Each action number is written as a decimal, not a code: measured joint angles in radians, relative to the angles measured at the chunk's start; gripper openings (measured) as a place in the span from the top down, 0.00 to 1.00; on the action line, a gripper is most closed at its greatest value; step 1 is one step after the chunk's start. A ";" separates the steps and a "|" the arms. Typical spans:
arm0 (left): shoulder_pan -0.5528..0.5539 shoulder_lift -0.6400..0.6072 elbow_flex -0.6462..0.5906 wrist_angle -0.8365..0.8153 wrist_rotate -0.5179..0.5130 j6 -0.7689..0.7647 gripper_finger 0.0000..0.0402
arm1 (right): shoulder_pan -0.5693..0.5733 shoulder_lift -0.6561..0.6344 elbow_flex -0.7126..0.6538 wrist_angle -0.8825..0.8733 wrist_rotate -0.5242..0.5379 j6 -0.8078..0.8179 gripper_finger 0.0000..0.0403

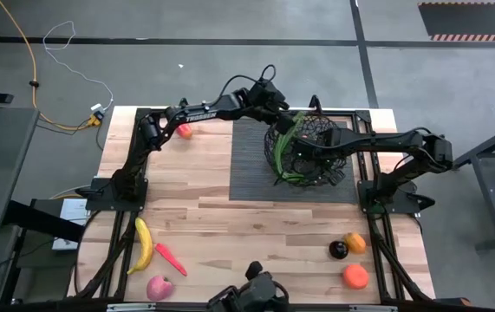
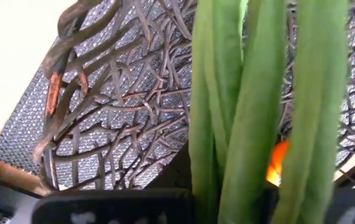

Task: Build produce basket
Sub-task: Put the leaf lettuce into the wire basket

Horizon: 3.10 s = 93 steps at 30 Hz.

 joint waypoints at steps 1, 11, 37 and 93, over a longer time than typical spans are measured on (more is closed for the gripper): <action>0.000 -0.002 0.018 -0.043 -0.027 0.029 0.41 | 0.000 0.000 0.000 0.000 0.000 0.003 1.00; -0.026 0.010 0.059 -0.166 -0.126 0.172 0.41 | 0.000 0.000 0.000 0.004 -0.002 0.004 1.00; 0.039 -0.097 0.133 -0.170 0.077 0.081 0.41 | -0.055 -0.001 -0.032 0.047 -0.043 -0.013 1.00; 0.025 -0.164 0.133 -0.068 0.076 -0.039 0.41 | 0.065 0.132 -0.032 0.119 -0.013 -0.408 1.00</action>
